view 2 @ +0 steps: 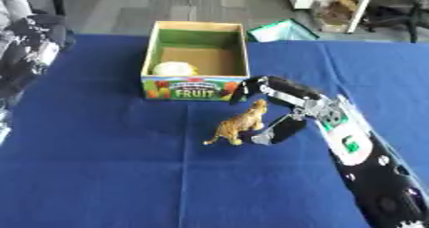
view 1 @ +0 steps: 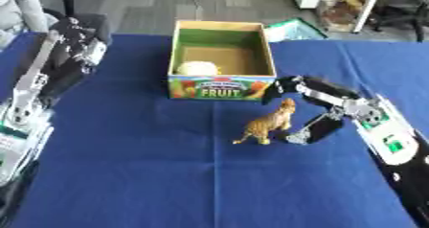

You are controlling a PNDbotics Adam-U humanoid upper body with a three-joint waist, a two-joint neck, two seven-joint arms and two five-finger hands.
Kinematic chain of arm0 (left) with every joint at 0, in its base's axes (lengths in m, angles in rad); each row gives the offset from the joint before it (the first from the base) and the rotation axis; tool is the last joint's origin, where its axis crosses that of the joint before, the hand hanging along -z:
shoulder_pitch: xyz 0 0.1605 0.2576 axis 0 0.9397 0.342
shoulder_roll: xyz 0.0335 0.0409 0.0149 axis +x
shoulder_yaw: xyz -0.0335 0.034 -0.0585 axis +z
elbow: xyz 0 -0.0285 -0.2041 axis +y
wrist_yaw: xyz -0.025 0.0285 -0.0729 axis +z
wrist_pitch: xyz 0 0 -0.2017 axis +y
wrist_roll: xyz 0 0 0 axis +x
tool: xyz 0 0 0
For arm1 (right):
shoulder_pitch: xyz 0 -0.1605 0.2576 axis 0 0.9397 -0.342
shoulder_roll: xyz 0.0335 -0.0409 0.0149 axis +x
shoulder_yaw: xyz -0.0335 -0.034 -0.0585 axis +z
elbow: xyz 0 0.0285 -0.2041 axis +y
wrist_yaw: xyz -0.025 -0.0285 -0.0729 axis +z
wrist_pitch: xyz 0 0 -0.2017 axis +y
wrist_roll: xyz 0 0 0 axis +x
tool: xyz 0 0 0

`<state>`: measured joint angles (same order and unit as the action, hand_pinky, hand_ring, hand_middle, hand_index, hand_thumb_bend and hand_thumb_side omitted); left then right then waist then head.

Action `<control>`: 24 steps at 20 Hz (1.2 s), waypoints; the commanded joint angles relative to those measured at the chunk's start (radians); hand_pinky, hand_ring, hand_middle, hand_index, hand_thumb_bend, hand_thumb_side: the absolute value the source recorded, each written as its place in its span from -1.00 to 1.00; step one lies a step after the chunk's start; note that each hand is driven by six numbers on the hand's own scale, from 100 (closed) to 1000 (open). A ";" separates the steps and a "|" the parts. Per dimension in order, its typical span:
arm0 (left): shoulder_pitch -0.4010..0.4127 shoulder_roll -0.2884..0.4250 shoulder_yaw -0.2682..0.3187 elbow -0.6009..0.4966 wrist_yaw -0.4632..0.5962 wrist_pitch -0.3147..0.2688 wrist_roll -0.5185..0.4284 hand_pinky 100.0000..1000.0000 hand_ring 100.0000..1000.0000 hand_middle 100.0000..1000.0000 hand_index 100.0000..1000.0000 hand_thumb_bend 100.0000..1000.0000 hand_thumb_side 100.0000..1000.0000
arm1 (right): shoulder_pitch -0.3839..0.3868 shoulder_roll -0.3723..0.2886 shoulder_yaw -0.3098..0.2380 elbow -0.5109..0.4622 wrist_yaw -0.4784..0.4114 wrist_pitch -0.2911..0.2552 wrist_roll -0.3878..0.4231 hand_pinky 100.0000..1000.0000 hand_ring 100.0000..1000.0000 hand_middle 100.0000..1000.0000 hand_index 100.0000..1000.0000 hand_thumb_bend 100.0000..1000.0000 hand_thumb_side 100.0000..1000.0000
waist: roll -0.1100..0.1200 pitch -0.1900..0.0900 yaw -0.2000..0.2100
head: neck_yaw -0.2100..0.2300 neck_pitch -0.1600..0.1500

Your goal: Pick up objects on the table and place them in the box.

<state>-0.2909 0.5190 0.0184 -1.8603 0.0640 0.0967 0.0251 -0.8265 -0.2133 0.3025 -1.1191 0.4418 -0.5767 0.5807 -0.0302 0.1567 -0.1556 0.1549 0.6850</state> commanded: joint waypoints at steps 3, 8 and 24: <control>-0.010 0.016 0.002 -0.019 -0.005 0.001 -0.002 0.39 0.29 0.32 0.51 -0.71 -0.06 | -0.011 0.002 0.009 -0.026 0.023 -0.330 0.326 0.52 0.71 0.41 0.47 -0.28 -0.92 | 0.002 -0.015 0.003 | -0.005 -0.003; -0.011 0.016 0.003 -0.020 -0.003 0.002 -0.002 0.39 0.30 0.32 0.51 -0.71 -0.06 | -0.008 0.007 0.014 -0.022 0.036 -0.330 0.326 0.52 0.72 0.41 0.47 -0.28 -0.92 | 0.001 -0.014 0.005 | -0.005 -0.003; -0.013 0.013 0.000 -0.020 -0.006 0.002 -0.003 0.39 0.29 0.32 0.51 -0.76 -0.05 | 0.003 0.024 0.003 0.019 0.143 -0.330 0.290 0.50 0.70 0.32 0.47 -0.29 -0.94 | 0.005 -0.012 0.008 | -0.015 -0.006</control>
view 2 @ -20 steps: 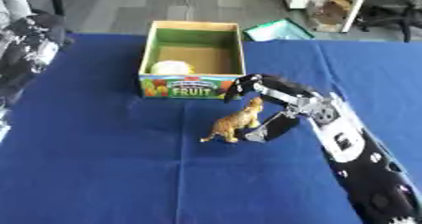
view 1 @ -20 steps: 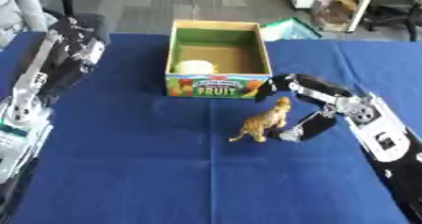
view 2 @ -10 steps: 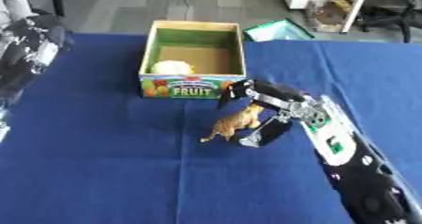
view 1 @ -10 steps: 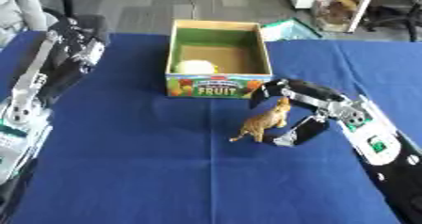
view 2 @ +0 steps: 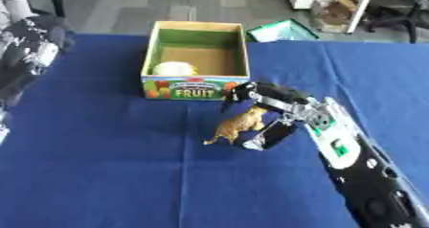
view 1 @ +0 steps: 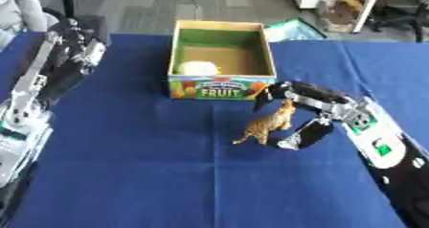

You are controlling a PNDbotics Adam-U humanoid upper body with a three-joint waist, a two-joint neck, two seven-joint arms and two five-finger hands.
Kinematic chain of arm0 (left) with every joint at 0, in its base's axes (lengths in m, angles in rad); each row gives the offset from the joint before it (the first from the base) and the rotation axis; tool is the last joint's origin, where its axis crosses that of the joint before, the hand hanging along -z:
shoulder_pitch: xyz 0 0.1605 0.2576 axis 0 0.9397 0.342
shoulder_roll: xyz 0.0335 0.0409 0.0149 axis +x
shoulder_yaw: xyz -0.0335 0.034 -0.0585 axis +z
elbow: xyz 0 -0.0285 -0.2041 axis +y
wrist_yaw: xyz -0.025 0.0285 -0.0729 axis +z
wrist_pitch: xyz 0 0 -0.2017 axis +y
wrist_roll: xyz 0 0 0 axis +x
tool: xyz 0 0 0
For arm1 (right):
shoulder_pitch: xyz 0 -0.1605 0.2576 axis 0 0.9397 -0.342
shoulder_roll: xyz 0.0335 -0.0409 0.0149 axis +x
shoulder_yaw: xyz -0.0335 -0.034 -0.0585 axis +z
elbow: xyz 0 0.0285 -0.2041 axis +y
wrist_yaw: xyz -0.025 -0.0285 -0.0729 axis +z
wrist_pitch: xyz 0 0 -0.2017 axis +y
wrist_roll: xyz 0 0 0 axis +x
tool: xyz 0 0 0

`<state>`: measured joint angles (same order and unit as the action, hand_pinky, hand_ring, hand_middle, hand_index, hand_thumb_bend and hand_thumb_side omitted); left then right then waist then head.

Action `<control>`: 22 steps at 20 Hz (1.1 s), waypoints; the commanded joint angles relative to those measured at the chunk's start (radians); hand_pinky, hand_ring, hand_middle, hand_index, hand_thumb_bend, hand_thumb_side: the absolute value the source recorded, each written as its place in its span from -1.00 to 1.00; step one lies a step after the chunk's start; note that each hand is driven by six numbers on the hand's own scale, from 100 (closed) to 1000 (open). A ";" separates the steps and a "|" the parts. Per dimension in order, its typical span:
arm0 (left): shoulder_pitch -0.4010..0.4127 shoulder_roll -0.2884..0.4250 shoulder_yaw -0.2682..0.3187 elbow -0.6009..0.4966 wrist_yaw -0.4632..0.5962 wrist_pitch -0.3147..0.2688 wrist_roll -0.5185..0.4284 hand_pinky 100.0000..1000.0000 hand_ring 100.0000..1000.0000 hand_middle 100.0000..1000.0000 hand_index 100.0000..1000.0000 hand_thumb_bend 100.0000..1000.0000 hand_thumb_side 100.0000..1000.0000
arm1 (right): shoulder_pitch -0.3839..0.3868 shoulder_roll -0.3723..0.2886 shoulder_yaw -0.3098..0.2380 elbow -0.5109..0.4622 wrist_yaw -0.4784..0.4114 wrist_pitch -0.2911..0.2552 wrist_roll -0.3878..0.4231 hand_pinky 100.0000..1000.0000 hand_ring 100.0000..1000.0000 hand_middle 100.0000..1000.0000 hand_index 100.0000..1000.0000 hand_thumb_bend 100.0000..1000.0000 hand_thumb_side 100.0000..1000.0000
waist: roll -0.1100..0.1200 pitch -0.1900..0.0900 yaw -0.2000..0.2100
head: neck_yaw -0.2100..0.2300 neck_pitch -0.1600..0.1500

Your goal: Pick up objects on the table and place them in the box.

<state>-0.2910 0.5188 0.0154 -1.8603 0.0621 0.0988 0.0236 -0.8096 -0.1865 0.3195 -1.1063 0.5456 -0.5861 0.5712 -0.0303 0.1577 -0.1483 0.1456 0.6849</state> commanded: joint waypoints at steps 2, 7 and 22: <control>-0.014 0.014 0.003 -0.021 -0.004 -0.001 -0.002 0.40 0.28 0.32 0.51 -0.76 -0.05 | -0.011 0.001 -0.013 0.018 0.071 -0.321 0.275 0.50 0.70 0.32 0.47 -0.29 -0.94 | 0.005 -0.012 0.002 | -0.008 -0.006; -0.016 0.014 0.002 -0.022 -0.004 -0.001 -0.002 0.40 0.28 0.32 0.51 -0.77 -0.05 | -0.011 0.005 -0.003 0.026 0.124 -0.321 0.206 0.49 0.68 0.29 0.45 -0.31 -1.00 | 0.005 -0.012 0.003 | -0.010 -0.006; -0.018 0.014 0.000 -0.019 -0.005 0.000 -0.004 0.40 0.28 0.32 0.50 -0.79 -0.04 | -0.008 0.006 0.028 0.053 0.313 -0.321 -0.044 0.45 0.61 0.15 0.36 -0.37 -1.00 | 0.005 -0.012 0.005 | -0.014 -0.010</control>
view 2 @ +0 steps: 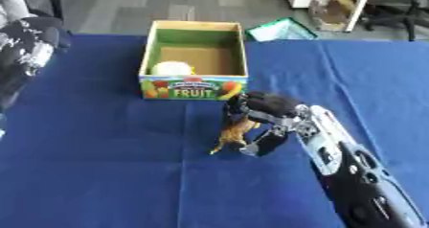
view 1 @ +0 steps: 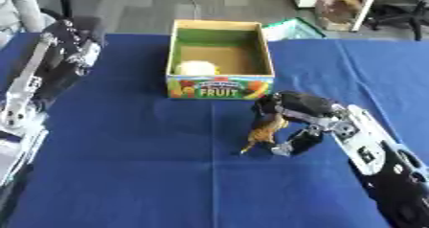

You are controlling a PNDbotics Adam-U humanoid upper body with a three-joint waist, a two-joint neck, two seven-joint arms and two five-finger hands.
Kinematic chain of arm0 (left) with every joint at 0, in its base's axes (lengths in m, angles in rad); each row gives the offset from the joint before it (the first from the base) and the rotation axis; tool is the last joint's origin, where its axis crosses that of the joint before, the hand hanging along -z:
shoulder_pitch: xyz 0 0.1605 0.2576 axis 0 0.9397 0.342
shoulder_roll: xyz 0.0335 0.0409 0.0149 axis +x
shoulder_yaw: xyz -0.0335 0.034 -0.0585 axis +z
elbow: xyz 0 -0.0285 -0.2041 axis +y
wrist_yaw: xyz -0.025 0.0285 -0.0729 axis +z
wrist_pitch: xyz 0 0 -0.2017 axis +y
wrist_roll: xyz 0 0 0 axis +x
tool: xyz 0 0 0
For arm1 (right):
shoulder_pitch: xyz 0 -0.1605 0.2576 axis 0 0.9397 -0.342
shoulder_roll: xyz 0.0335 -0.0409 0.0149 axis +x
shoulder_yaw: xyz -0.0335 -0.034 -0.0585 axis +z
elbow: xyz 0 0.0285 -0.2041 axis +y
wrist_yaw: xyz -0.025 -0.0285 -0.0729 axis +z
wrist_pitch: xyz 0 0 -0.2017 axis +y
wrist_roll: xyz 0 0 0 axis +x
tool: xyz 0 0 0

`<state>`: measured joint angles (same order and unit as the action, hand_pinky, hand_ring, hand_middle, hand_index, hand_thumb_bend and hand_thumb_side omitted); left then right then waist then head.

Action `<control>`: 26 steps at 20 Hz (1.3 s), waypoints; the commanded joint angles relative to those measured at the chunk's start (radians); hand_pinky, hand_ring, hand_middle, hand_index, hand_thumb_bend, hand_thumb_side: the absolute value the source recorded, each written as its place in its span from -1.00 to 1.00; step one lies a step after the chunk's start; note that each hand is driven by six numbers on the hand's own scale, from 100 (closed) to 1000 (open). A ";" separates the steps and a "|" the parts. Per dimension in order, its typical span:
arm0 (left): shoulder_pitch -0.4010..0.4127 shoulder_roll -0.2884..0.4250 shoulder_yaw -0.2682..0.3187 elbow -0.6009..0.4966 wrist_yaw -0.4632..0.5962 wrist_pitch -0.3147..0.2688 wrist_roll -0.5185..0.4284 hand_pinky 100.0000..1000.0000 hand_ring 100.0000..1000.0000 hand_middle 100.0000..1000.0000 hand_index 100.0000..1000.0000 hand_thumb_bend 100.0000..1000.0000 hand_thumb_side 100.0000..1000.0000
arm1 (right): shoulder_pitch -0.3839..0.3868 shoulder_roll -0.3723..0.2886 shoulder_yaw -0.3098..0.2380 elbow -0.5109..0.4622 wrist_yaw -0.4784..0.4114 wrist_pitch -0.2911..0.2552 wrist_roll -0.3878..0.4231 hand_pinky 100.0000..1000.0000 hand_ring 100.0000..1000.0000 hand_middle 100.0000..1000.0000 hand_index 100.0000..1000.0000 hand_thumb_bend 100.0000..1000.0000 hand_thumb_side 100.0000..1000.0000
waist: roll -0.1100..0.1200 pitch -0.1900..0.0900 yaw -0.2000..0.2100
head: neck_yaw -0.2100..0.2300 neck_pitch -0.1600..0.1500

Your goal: Pick up objects on the table and place them in the box.

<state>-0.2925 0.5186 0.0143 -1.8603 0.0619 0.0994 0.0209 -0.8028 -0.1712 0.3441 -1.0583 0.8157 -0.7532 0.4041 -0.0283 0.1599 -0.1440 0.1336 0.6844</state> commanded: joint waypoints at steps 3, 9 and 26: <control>-0.016 0.014 0.002 -0.018 -0.005 -0.001 -0.001 0.40 0.28 0.32 0.50 -0.79 -0.03 | -0.015 -0.011 0.013 0.021 0.083 -0.154 0.109 0.48 0.66 0.32 0.49 -0.34 -1.00 | 0.002 -0.014 -0.001 | -0.001 -0.009; -0.016 0.014 0.002 -0.019 -0.004 -0.001 -0.001 0.40 0.28 0.32 0.50 -0.79 -0.04 | -0.022 -0.021 0.002 0.033 0.107 -0.154 0.110 0.50 0.69 0.41 0.56 -0.36 -1.00 | 0.001 -0.015 -0.004 | 0.000 -0.012; -0.012 0.017 0.006 -0.021 -0.002 -0.001 0.002 0.40 0.28 0.32 0.50 -0.80 -0.03 | -0.049 -0.072 -0.046 -0.035 -0.103 -0.154 0.250 0.50 0.68 0.39 0.55 -0.59 -1.00 | -0.001 -0.019 -0.013 | 0.000 -0.011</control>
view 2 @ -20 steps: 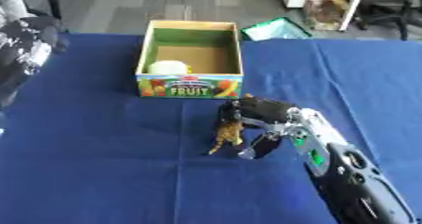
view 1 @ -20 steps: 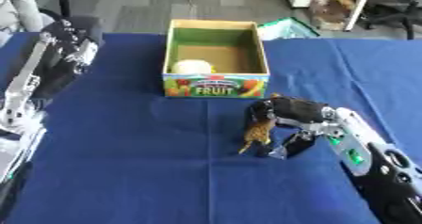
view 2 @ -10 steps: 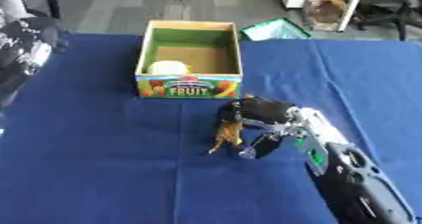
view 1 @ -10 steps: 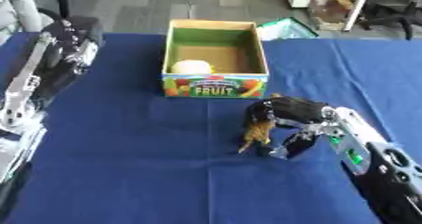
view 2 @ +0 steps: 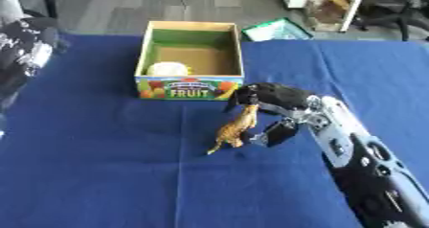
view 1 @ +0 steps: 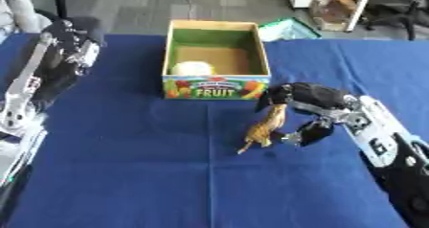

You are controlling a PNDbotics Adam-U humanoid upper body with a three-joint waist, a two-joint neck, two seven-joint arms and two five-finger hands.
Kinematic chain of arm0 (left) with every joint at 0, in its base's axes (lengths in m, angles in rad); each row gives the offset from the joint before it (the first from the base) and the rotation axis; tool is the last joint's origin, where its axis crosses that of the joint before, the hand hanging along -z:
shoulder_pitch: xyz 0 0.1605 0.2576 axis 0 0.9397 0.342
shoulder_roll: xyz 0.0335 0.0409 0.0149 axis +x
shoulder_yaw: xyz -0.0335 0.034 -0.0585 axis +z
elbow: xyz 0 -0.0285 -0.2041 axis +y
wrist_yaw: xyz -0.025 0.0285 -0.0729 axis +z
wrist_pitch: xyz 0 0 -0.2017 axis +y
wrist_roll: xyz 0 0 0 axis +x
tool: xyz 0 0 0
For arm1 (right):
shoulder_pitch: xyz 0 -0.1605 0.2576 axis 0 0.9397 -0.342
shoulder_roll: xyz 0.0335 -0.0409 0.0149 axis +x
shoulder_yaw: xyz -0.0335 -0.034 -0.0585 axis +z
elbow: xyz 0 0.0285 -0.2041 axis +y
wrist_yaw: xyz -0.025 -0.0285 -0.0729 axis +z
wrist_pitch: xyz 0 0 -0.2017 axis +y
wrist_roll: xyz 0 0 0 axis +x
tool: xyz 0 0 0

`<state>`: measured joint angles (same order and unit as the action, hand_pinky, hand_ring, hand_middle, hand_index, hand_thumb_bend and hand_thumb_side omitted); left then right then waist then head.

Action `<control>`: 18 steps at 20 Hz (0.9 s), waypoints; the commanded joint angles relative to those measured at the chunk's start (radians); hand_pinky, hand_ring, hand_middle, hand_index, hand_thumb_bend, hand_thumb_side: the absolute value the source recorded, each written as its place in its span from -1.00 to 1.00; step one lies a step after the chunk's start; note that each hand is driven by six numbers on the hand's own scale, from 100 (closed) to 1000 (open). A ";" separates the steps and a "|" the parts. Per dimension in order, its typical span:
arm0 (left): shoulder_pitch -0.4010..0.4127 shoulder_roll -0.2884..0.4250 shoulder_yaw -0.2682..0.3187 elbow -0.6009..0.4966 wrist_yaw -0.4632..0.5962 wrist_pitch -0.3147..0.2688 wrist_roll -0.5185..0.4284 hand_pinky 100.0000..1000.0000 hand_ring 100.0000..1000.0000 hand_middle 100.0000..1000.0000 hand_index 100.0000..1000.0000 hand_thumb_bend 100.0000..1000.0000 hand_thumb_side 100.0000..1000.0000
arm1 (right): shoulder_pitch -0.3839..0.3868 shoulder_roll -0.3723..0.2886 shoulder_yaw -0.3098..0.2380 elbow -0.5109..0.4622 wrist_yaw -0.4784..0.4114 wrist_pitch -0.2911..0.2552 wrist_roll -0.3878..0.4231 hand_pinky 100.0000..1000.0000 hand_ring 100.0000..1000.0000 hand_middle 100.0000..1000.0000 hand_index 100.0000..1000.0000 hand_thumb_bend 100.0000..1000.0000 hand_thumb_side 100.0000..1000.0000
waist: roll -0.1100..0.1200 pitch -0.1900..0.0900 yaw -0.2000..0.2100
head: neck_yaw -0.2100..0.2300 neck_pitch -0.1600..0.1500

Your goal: Pick up objects on the table and place them in the box.

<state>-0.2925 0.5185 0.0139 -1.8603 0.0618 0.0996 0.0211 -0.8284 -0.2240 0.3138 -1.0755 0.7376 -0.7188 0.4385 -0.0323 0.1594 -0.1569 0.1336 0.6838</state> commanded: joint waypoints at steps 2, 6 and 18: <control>-0.011 0.017 0.006 -0.022 -0.002 -0.001 0.003 0.40 0.28 0.32 0.50 -0.80 -0.03 | -0.021 -0.016 -0.020 -0.012 -0.032 -0.188 0.237 0.50 0.68 0.39 0.54 -0.60 -1.00 | 0.004 -0.018 0.000 | -0.001 -0.010; -0.012 0.016 0.006 -0.022 -0.002 0.000 0.002 0.40 0.28 0.32 0.50 -0.80 -0.03 | -0.016 -0.007 -0.018 0.001 -0.034 -0.188 0.272 0.50 0.68 0.38 0.54 -0.62 -1.00 | 0.004 -0.017 0.001 | -0.001 -0.010; -0.014 0.013 0.004 -0.022 -0.003 -0.001 -0.001 0.40 0.29 0.32 0.50 -0.81 -0.02 | -0.010 0.017 -0.004 -0.001 -0.031 -0.188 0.297 0.49 0.67 0.36 0.50 -0.55 -1.00 | 0.008 -0.015 0.005 | -0.005 -0.012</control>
<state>-0.2924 0.5185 0.0141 -1.8603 0.0618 0.0995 0.0211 -0.8258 -0.2002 0.3100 -1.0677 0.7064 -0.6659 0.4914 -0.0276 0.1594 -0.1529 0.1303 0.6834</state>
